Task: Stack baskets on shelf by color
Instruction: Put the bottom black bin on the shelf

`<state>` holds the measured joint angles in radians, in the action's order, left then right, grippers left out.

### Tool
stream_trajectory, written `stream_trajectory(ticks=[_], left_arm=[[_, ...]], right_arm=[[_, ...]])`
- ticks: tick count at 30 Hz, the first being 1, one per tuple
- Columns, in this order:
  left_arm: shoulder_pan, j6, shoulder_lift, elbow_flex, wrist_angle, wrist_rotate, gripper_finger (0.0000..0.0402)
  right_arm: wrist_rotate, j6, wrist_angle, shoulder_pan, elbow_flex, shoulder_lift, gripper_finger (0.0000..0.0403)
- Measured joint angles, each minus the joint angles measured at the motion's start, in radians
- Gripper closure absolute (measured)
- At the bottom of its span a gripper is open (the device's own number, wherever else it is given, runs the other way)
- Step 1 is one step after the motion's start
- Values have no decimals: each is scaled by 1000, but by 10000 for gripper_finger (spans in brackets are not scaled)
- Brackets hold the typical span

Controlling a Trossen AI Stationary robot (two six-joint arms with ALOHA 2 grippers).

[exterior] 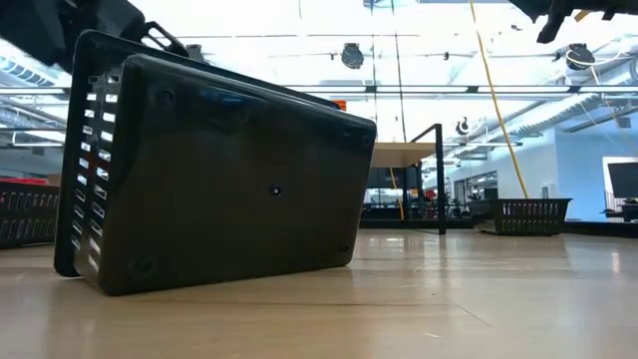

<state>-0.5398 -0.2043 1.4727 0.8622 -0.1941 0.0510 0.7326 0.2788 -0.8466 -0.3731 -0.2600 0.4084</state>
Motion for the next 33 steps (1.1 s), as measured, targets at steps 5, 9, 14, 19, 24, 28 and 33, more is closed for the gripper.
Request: stream_trajectory(ticks=[5,9,14,19,24,28,33], left_arm=[[-25,-1,15,-108,238,-37,290],[-34,-32,32,-169,322,-61,233],[-39,-5,80,-172,410,-63,167],[-45,22,162,-171,490,-51,173],[-29,21,182,-172,484,-60,258],[31,-77,132,-155,418,-24,371],[120,-173,67,-31,128,-12,382]], right_arm=[[0,25,-17,0,0,0,280],[0,63,-41,0,0,0,280],[2,101,-60,0,0,0,280],[3,111,-67,0,0,0,280],[3,111,-67,0,0,0,280],[3,110,-66,0,0,0,280],[2,109,-65,0,0,0,280]])
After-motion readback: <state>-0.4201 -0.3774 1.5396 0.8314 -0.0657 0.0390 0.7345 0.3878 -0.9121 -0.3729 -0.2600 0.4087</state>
